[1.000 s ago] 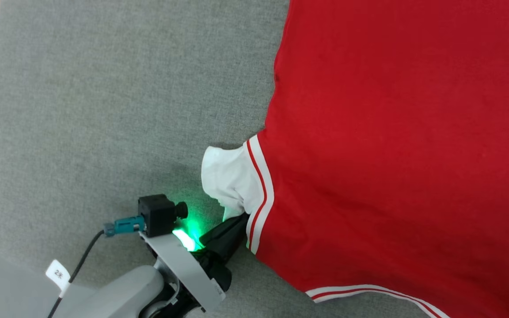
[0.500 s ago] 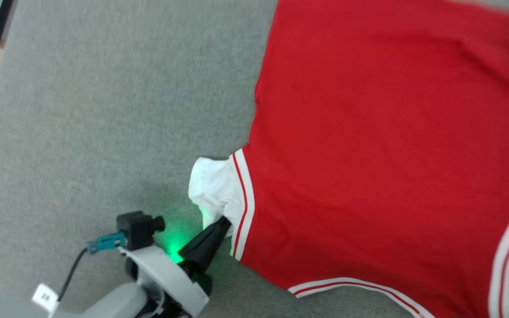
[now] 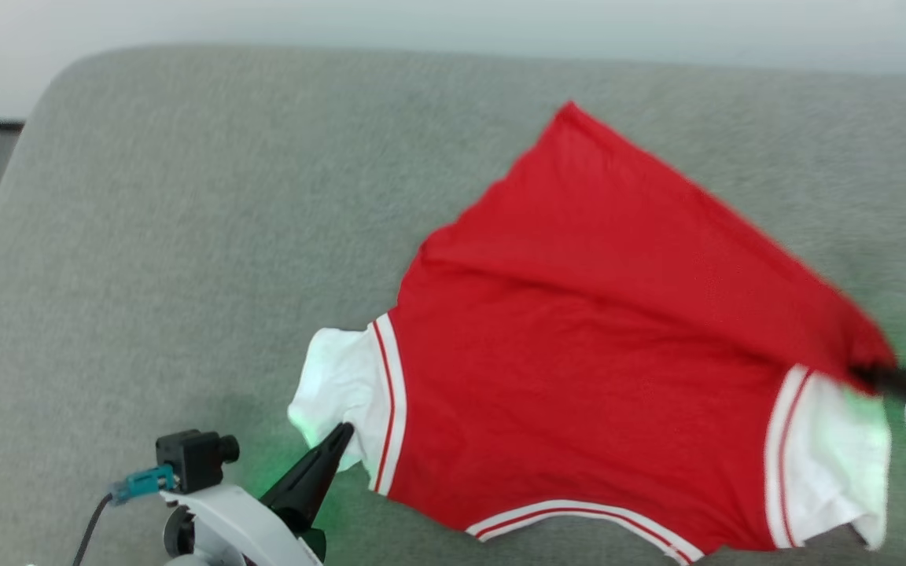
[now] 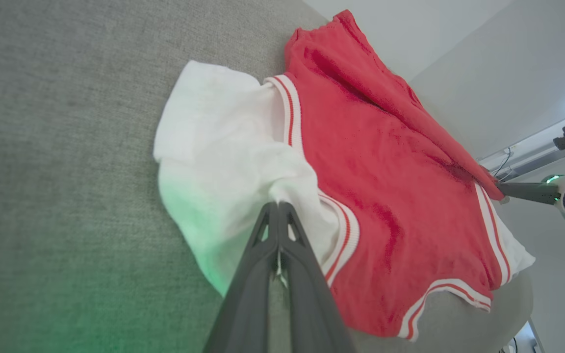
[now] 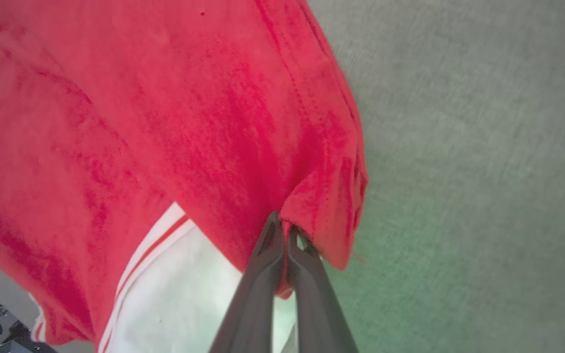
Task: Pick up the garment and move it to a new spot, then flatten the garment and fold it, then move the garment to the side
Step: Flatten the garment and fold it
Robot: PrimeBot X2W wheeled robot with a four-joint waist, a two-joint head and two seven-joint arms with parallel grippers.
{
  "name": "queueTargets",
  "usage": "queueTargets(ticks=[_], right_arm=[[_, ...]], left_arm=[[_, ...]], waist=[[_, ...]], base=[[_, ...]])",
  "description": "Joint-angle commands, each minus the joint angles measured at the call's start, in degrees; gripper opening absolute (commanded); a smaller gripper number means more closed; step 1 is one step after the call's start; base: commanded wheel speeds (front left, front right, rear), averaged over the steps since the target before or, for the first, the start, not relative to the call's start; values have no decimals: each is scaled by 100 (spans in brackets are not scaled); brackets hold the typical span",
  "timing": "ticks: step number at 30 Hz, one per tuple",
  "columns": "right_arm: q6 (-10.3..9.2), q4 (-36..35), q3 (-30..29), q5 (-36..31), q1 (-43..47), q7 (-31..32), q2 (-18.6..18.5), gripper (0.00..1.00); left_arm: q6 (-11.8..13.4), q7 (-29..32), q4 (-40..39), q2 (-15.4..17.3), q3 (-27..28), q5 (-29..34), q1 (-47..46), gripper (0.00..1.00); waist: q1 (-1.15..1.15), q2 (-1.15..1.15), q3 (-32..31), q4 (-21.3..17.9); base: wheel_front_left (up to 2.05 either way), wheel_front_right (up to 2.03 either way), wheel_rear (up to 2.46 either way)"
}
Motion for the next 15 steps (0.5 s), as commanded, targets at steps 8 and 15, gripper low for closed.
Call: queueTargets(ticks=[8, 15], right_arm=[[-8, -1200, -323, -62, 2553, -236, 97, 0], [-8, -1460, -626, -426, 3160, -95, 455, 0]], left_arm=[[15, 5, 125, -83, 378, 216, 449, 0], [15, 5, 115, -101, 397, 298, 390, 0]], waist=[[0, 0, -705, -602], [0, 0, -652, -615]], base=[[0, 0, 0], [0, 0, 0]])
